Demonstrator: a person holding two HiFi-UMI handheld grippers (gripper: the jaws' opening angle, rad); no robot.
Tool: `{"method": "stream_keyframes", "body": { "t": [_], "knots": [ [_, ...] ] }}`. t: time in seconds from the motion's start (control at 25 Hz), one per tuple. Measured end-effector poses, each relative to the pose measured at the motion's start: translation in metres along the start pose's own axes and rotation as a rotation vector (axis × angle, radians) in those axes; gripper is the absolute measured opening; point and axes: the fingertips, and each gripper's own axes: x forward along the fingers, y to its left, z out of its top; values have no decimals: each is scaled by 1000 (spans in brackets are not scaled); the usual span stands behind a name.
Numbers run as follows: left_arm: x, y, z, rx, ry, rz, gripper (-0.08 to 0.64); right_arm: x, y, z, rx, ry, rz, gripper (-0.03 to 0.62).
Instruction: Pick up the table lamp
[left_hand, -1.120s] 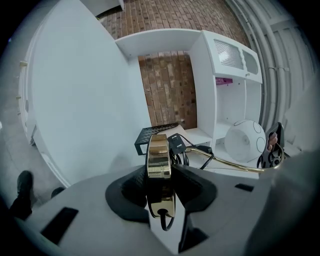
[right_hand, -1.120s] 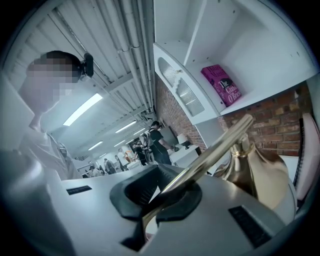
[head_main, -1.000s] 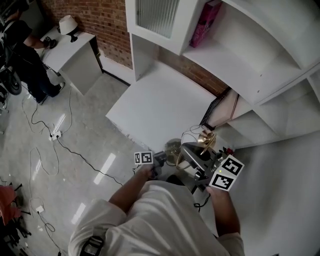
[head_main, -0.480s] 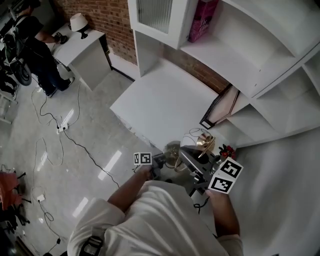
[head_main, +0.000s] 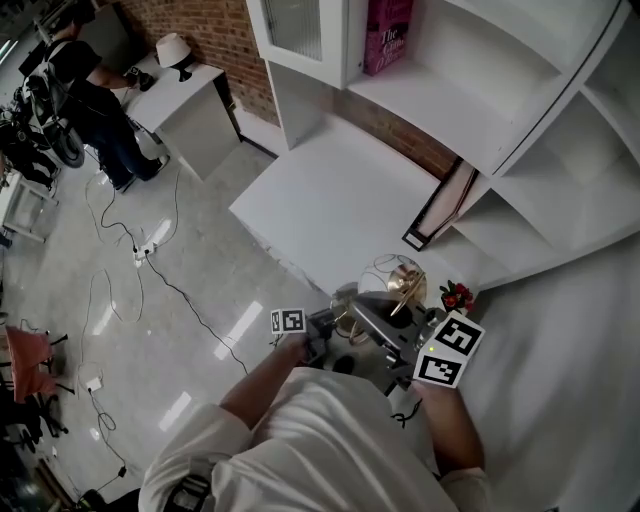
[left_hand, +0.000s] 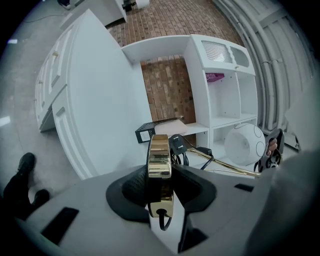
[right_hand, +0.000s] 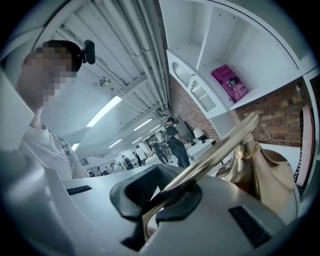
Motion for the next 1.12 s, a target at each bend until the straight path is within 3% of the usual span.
{"method": "stream_keyframes", "body": {
  "t": [0.48,0.76,1.12],
  "knots": [
    [-34,9,5,9,-68,8,140,14,16,-16,-8,18,93,12],
    [-91,-6,21,34,-62,-7,138,54,63,-17,-31,7,79,12],
    [-123,-2,31,30,-73,-24,138,89,86,-26,-46,19,68,12]
  ]
}}
